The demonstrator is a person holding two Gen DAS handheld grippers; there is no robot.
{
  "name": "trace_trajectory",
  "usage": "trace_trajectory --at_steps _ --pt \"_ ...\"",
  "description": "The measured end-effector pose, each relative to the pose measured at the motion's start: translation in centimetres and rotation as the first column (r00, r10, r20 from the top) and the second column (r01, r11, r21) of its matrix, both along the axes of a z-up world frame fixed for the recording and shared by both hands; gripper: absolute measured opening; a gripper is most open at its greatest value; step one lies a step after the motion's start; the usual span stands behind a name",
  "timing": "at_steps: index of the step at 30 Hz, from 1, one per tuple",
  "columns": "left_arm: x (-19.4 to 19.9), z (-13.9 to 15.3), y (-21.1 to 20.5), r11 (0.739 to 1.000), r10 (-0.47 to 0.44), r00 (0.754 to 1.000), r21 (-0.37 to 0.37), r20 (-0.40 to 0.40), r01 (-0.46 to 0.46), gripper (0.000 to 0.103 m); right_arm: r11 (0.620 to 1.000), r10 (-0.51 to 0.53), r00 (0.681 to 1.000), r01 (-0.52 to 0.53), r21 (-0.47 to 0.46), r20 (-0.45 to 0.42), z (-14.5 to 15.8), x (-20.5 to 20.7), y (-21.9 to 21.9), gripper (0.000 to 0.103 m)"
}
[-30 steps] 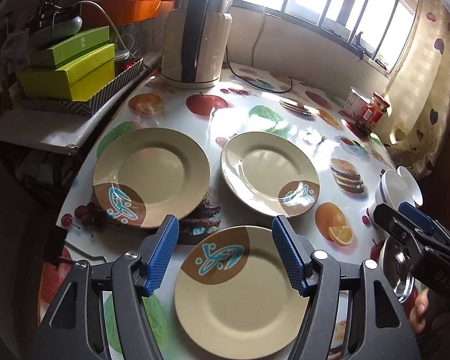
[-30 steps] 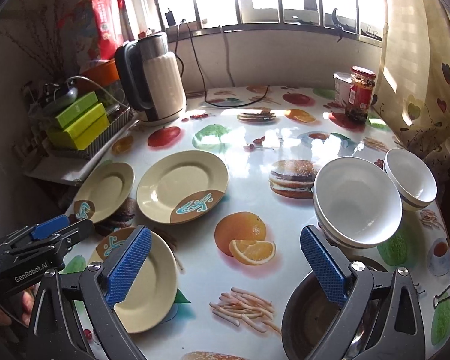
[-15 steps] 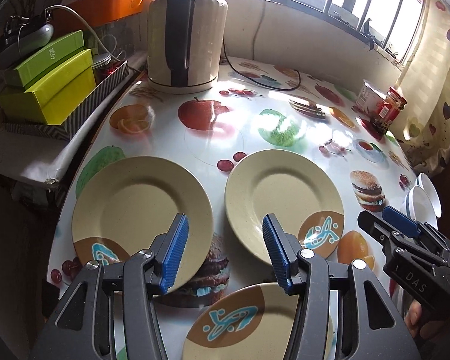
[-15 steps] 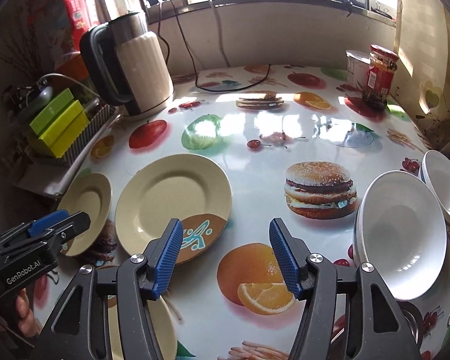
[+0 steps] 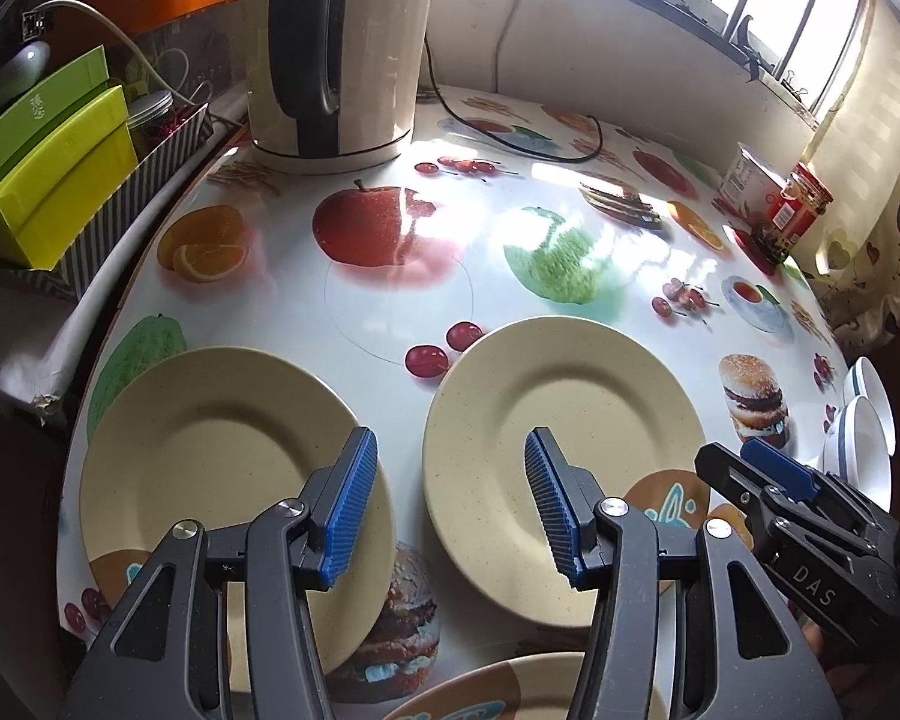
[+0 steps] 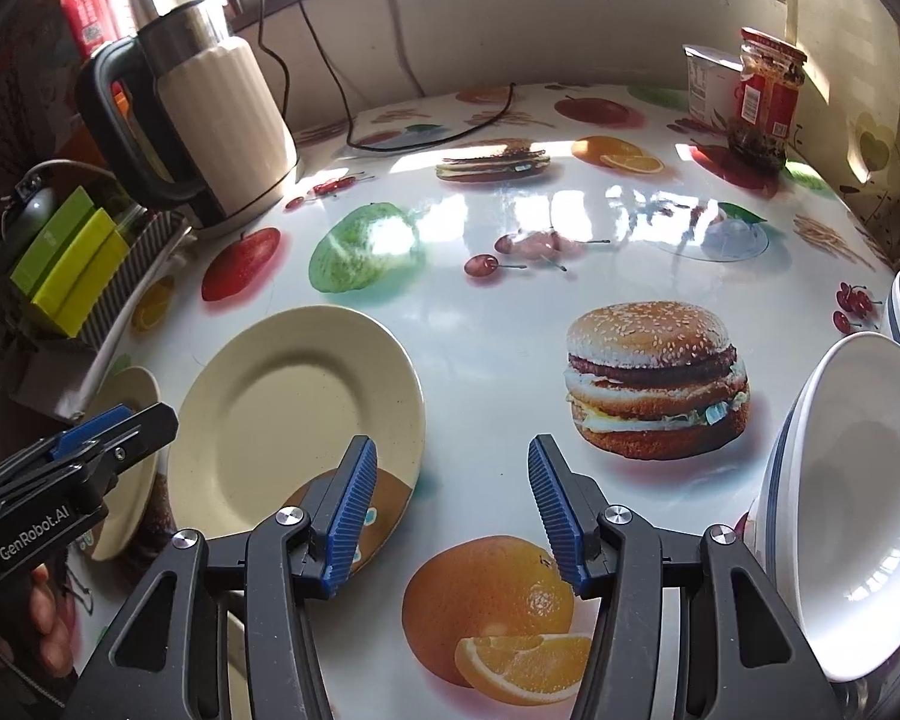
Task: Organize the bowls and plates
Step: 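Close left tool on a beige plate rim while right tool grips another plate rim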
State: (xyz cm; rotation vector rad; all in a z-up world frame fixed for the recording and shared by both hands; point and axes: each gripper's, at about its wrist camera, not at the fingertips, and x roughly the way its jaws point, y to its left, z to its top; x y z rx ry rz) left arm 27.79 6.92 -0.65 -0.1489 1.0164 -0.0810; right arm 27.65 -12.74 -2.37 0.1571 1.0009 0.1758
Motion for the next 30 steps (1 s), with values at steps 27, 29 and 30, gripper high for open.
trace_trajectory --at_steps 27,29,30 --pt "2.0 -1.7 -0.3 1.0 0.006 0.999 -0.016 -0.049 -0.007 0.024 0.994 0.039 0.999 -0.035 0.108 -0.035 -0.9 0.7 0.6 0.021" --pt "2.0 -1.6 -0.3 1.0 0.007 0.999 -0.015 -0.047 -0.008 0.023 0.993 0.042 0.998 -0.038 0.114 -0.035 -0.9 0.7 0.7 0.02" --pt "1.9 -1.6 -0.3 1.0 0.007 0.999 -0.012 -0.046 -0.007 0.023 0.992 0.044 0.998 -0.04 0.116 -0.034 -0.9 0.7 0.7 0.019"
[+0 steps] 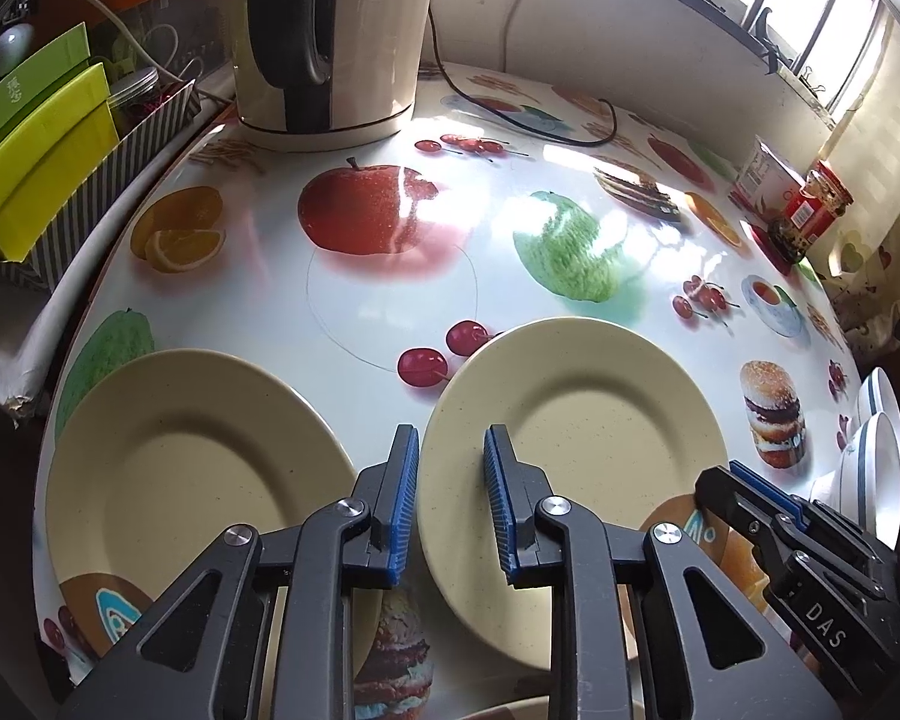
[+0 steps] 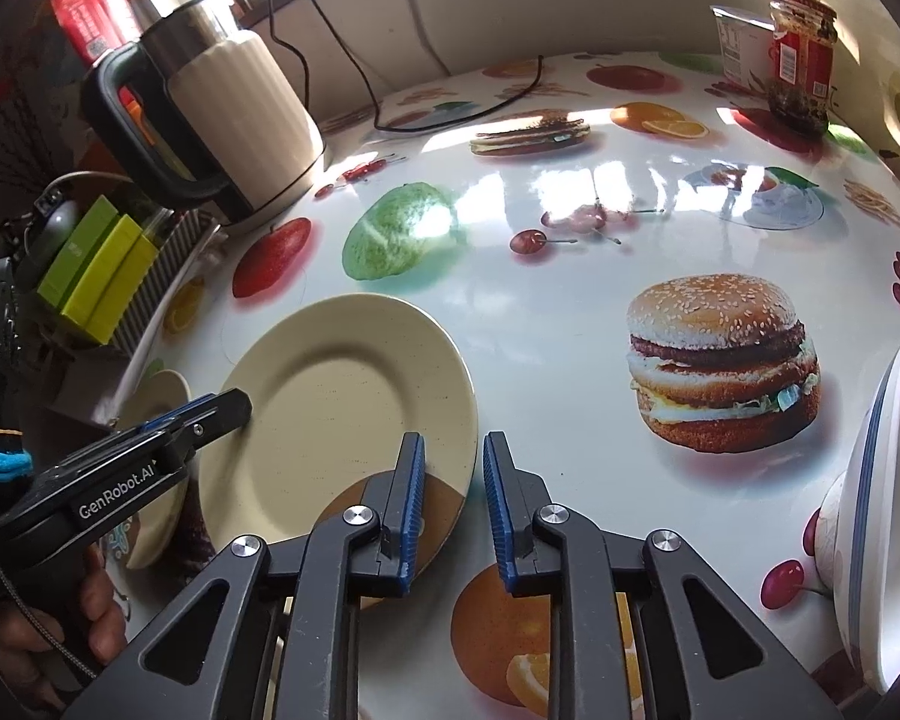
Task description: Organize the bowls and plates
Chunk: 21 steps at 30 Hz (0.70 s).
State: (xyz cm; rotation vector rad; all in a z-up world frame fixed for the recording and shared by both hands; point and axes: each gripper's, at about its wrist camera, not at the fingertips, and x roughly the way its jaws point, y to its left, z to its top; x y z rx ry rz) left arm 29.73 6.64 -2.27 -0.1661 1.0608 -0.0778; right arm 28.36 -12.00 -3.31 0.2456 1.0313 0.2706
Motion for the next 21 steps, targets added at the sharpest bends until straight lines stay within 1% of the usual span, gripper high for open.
trace_trajectory --at_steps 14,21 --pt "-0.6 0.4 -0.4 1.0 0.0 1.0 -0.003 0.009 0.0 0.022 1.0 -0.018 1.0 0.018 0.0 -0.006 0.1 -0.1 -0.5 0.017" --pt "-1.2 1.3 -0.6 1.0 -0.002 1.0 -0.002 0.026 0.002 0.022 1.0 -0.025 1.0 0.025 0.008 0.009 0.9 -0.6 -0.9 0.017"
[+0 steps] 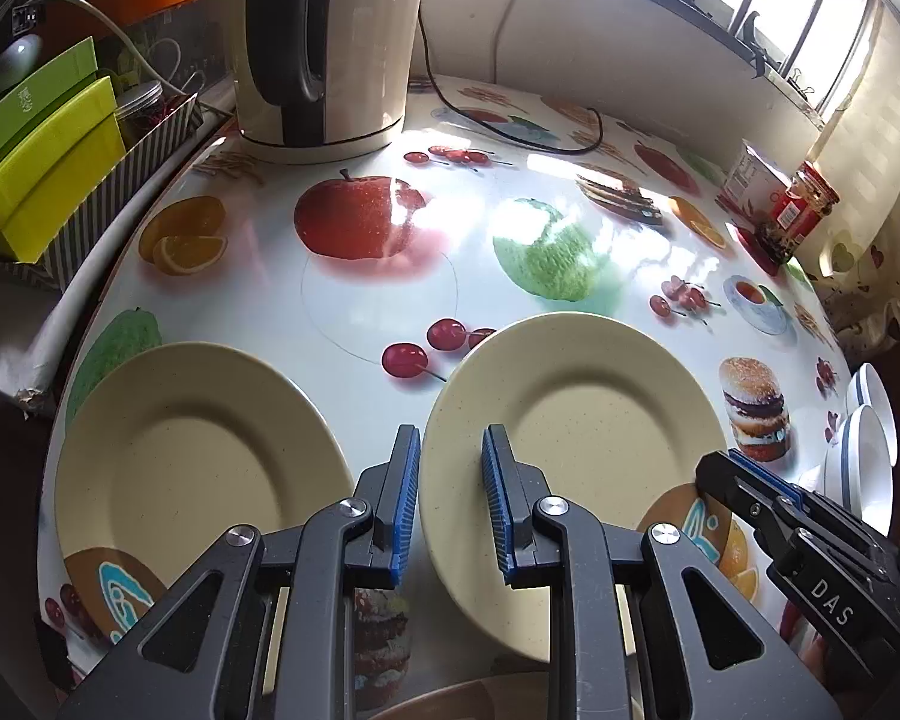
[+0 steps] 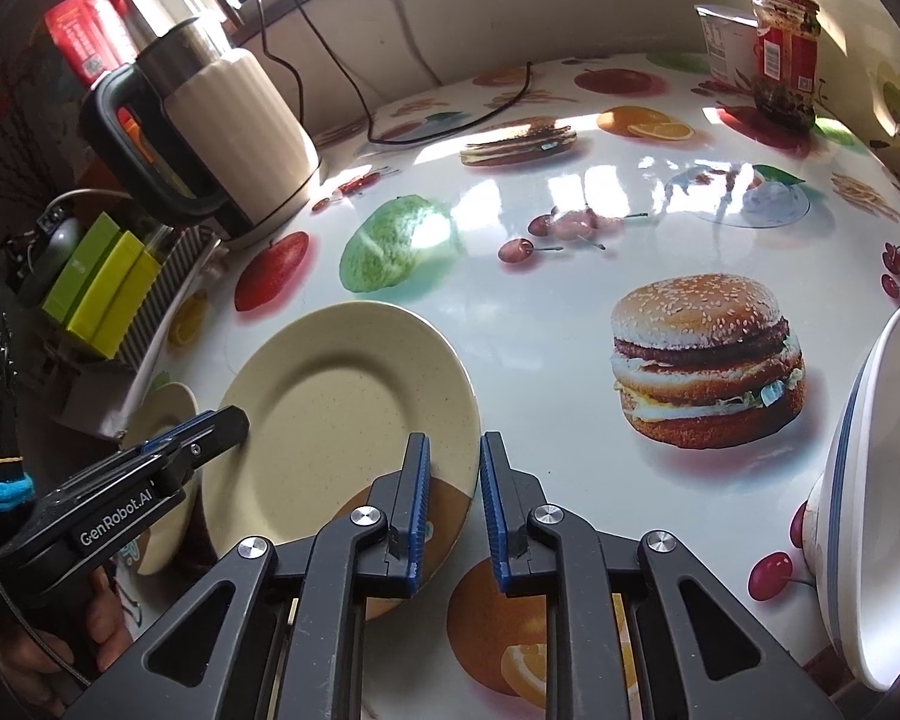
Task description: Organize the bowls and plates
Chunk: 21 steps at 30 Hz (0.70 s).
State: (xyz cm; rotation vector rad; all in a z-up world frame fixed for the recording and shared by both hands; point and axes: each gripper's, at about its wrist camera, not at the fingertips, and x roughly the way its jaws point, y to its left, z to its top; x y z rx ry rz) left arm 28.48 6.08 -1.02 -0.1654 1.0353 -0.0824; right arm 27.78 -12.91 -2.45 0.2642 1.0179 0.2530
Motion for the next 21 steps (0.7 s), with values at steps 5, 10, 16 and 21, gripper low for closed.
trace_trajectory --at_steps 5,10,16,21 --pt "-0.9 0.8 -0.1 1.0 0.005 1.0 0.001 0.015 -0.005 0.022 1.0 0.002 1.0 -0.002 0.009 0.017 1.0 -0.6 -0.2 0.017" --pt "-2.1 1.7 0.0 1.0 0.013 0.999 -0.001 0.034 -0.013 0.022 1.0 0.01 0.999 -0.011 0.023 0.034 1.9 -1.4 -0.3 0.017" --pt "-3.6 2.5 0.2 1.0 0.019 0.999 0.001 0.048 -0.019 0.022 0.999 0.023 0.999 -0.025 0.038 0.048 2.7 -2.6 -0.3 0.017" --pt "-5.0 2.8 0.5 1.0 0.03 0.998 0.001 0.057 -0.03 0.022 0.998 0.037 0.998 -0.039 0.045 0.054 3.2 -3.7 -0.2 0.017"
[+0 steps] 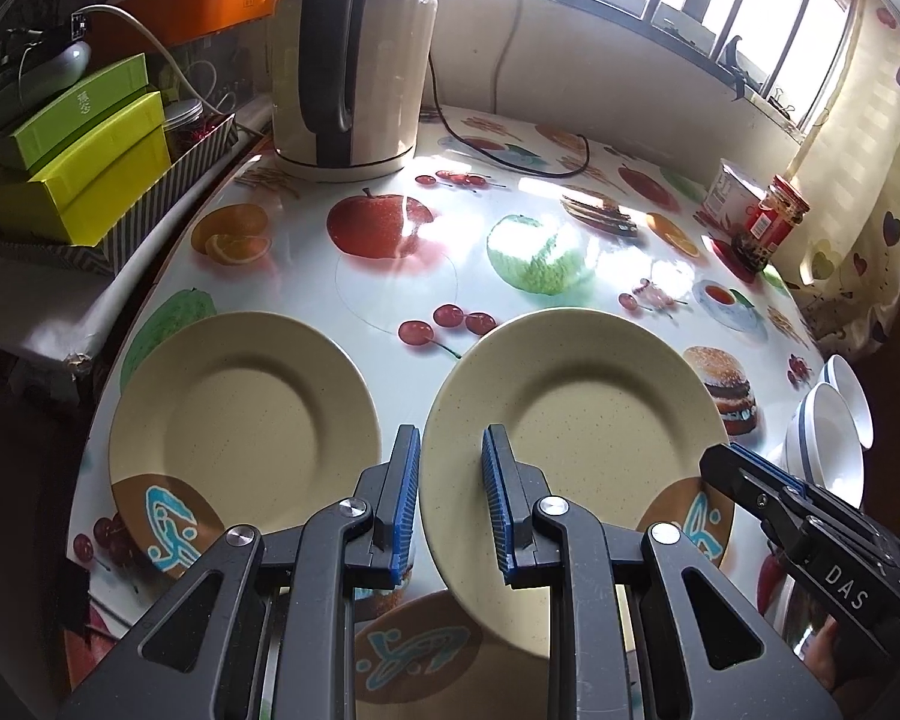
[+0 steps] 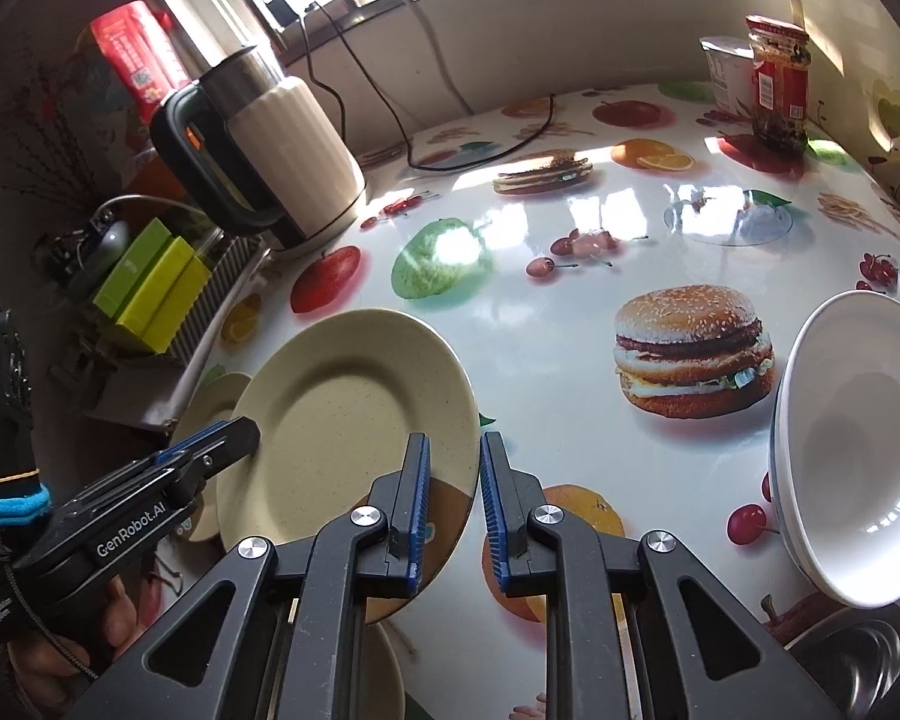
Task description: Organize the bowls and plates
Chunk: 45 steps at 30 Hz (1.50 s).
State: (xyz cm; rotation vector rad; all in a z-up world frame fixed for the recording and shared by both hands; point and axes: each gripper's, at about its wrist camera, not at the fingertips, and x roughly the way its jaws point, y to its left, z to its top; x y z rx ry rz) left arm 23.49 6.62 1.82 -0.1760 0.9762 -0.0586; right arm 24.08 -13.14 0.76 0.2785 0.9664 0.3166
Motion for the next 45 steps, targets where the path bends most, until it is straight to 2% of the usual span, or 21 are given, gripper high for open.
trace_trajectory --at_steps 17,26,29,31,41,45 --pt "-5.1 -0.6 0.9 1.0 0.03 1.0 0.003 0.002 -0.03 0.022 0.999 0.044 0.999 -0.044 -0.01 -0.005 -0.2 -4.0 1.1 0.017" --pt "-7.6 -1.1 0.8 1.0 0.02 1.0 -0.021 0.012 -0.019 0.022 0.997 0.078 0.997 -0.078 -0.003 -0.009 -0.8 -5.7 1.6 0.017" --pt "-7.7 -1.8 0.6 1.0 0.024 1.0 -0.014 0.0 -0.024 0.022 0.996 0.093 0.996 -0.093 -0.015 -0.011 -1.1 -6.1 2.2 0.017" --pt "-8.0 -2.2 0.7 0.999 0.028 1.0 -0.035 -0.012 -0.028 0.022 0.996 0.092 0.995 -0.092 -0.007 -0.028 -1.6 -6.2 2.2 0.017" --pt "-9.8 -1.4 3.5 0.993 0.117 0.993 -0.019 0.019 -0.117 0.022 0.994 0.105 0.994 -0.105 0.007 -0.04 -2.0 -7.0 2.1 0.017" --pt "-10.5 -1.6 4.7 0.989 0.143 0.99 -0.028 0.008 -0.143 0.022 0.992 0.129 0.99 -0.128 0.022 -0.057 -2.3 -7.7 2.2 0.017"
